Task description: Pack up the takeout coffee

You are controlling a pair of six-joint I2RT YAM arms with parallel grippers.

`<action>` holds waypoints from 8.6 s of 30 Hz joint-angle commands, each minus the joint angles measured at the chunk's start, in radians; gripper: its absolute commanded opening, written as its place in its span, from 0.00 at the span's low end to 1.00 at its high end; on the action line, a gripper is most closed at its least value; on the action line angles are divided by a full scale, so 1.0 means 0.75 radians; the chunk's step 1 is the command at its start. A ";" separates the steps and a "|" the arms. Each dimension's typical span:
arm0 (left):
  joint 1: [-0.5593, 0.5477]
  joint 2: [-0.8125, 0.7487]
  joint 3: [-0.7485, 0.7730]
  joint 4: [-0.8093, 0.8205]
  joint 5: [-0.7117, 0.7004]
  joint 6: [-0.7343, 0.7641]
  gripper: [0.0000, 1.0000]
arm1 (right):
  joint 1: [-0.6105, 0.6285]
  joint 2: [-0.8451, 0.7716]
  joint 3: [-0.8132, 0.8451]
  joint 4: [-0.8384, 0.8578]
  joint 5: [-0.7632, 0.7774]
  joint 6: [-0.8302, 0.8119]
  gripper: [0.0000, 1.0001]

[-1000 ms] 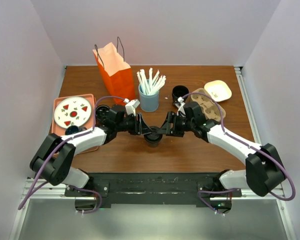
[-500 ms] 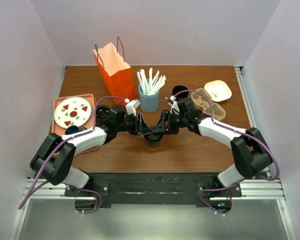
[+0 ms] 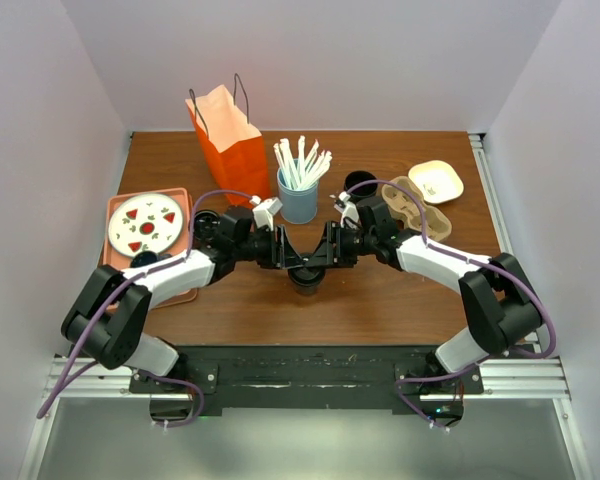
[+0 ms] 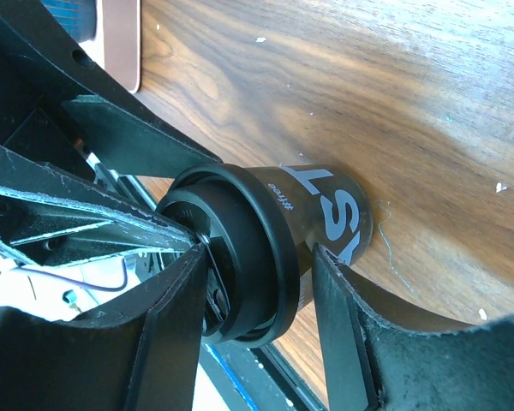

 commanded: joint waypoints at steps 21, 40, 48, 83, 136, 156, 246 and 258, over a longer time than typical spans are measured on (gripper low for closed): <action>-0.018 0.071 0.432 -0.599 0.061 0.141 0.60 | 0.020 0.013 -0.078 -0.149 0.187 -0.075 0.48; -0.004 -0.078 0.256 -0.660 -0.043 0.179 0.45 | 0.020 0.009 -0.070 -0.165 0.216 -0.065 0.47; -0.004 -0.068 0.207 -0.624 -0.041 0.155 0.38 | 0.022 0.011 -0.076 -0.167 0.218 -0.059 0.47; 0.000 -0.101 0.170 -0.603 -0.086 0.061 0.38 | 0.022 -0.004 -0.099 -0.163 0.226 -0.047 0.47; 0.099 0.003 0.307 -0.730 -0.033 0.038 0.32 | 0.020 -0.067 0.106 -0.306 0.261 -0.057 0.56; 0.127 -0.142 0.507 -0.867 -0.317 0.106 0.91 | 0.024 -0.135 0.433 -0.601 0.404 -0.171 0.77; 0.138 -0.017 0.000 -0.507 -0.109 -0.140 0.36 | 0.258 0.156 0.370 -0.646 0.660 -0.282 0.48; 0.217 -0.099 0.276 -0.664 -0.057 -0.070 0.55 | 0.260 0.150 0.396 -0.666 0.650 -0.302 0.47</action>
